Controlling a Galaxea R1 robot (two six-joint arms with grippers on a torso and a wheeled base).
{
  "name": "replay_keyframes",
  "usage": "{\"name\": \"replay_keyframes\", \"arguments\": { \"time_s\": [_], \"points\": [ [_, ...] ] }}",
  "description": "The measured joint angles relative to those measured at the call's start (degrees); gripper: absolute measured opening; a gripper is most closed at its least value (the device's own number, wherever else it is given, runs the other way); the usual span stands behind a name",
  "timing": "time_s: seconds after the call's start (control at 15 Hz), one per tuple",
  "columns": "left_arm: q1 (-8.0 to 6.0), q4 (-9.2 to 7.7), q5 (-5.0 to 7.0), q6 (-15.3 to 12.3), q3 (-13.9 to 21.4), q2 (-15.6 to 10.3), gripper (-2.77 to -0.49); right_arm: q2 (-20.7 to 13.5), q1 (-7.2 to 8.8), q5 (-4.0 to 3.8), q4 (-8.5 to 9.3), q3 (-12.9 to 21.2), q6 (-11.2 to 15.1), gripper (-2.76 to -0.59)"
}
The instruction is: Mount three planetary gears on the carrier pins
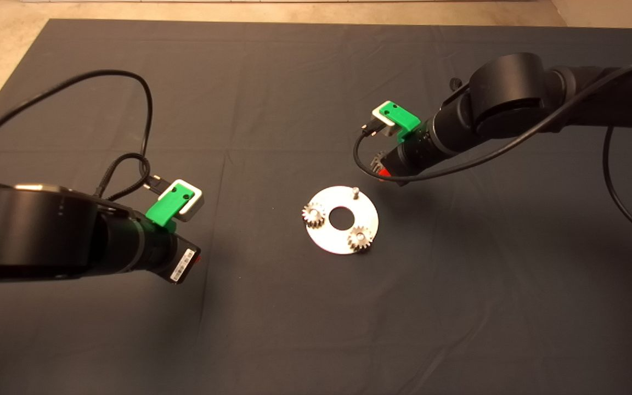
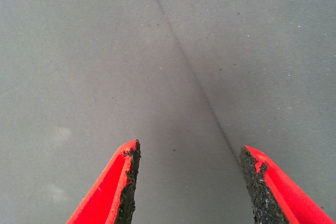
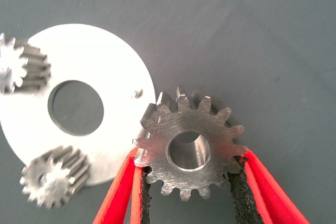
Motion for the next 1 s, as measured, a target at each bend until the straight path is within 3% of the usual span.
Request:
{"name": "replay_keyframes", "arguments": {
  "time_s": [0.13, 0.4, 0.73, 1.0],
  "points": [
    [0.00, 0.00, -0.04, 0.0, 0.0, 0.2, -1.95, 0.0, -0.30, -0.66, 1.20, 0.6, 0.0, -2.52],
    [0.00, 0.01, -0.02, 0.0, 0.0, 0.3, -1.95, 1.2, -0.29, -1.61, 1.46, 0.8, 0.0, -2.52],
    [-0.02, 0.00, -0.04, 0.0, 0.0, 0.3, -1.95, 5.5, -0.30, -1.44, 1.57, -1.8, -0.1, -2.52],
    [-0.02, 0.01, -0.04, 0.1, 0.0, 0.2, -1.95, 6.1, -0.41, -1.67, 1.54, -3.9, -1.1, -2.52]
  ]
}}
